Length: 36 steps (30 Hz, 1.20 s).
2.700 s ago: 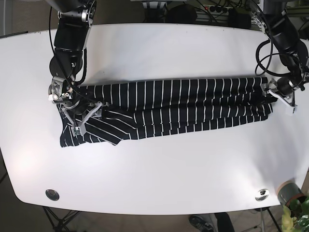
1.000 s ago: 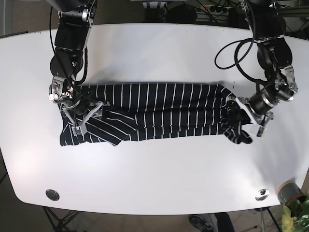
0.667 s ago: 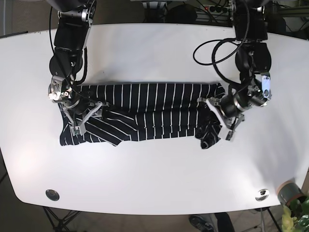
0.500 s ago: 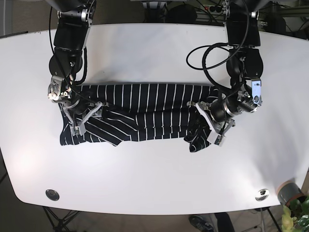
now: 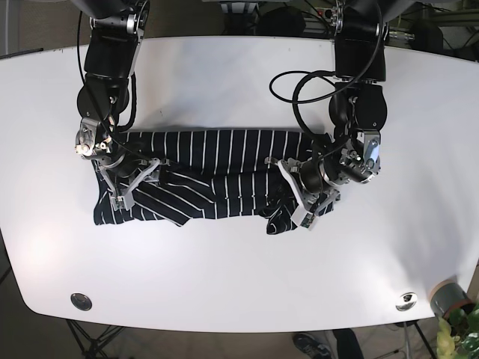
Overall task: Fold the T-shirt properly
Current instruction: 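Fold the shirt end with the left gripper toward the right gripper, then release the folded shirt and lift both grippers away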
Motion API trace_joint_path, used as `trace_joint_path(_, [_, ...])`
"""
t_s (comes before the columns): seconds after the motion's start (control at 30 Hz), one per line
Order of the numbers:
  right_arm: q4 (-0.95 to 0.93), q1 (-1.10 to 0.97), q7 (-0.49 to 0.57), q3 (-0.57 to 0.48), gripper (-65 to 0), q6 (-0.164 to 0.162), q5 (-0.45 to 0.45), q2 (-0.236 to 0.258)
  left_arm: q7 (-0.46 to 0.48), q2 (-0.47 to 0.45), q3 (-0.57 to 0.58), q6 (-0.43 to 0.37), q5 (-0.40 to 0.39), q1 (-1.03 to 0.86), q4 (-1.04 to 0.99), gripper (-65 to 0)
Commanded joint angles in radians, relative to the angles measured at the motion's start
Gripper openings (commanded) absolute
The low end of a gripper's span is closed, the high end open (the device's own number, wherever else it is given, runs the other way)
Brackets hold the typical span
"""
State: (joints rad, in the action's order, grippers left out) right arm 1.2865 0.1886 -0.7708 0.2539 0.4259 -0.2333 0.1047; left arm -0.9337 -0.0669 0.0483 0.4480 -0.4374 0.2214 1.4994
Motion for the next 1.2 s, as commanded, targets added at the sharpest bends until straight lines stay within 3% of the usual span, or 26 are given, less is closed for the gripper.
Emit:
trace_joint_path(0.0, [0.009, 0.019, -0.009, -0.001, -27.1, 0.003, -0.01, 0.002, 0.025, 0.0, 0.015, 0.002, -0.019, 0.025, -0.003, -61.9])
trace_joint_path(0.1, [0.011, 0.019, -0.009, -0.001, -27.1, 0.003, -0.01, 0.002, 0.025, 0.0, 0.043, 0.002, -0.019, 0.04, -0.016, -55.1])
trace_joint_path(0.4, [0.012, 0.019, -0.009, -0.001, -27.1, 0.003, -0.01, 0.002, 0.025, -0.006, 0.183, 0.002, -0.019, 0.054, -0.012, -26.8])
trace_joint_path(0.6, [0.012, 0.027, -0.025, -0.001, -27.1, 0.003, -0.01, 0.002, 0.023, -0.007, 0.184, 0.002, -0.019, 0.062, 0.062, -25.4])
trace_joint_path(0.9, [0.023, 0.042, -0.031, 0.0, -27.1, 0.003, -0.011, 0.0, 0.023, -0.064, -0.017, 0.002, -0.019, 0.057, 0.122, -25.3])
trace_joint_path(1.0, [0.064, 0.042, -0.032, 0.005, -27.1, 0.003, -0.011, -0.001, 0.025, -0.092, -0.035, 0.002, -0.019, 0.045, 0.116, -25.4])
trace_joint_path(1.17, [0.14, 0.047, -0.072, 0.006, -26.6, 0.003, -0.104, 0.007, 0.028, -0.129, -0.095, 0.005, -0.021, 0.014, 0.063, -26.8])
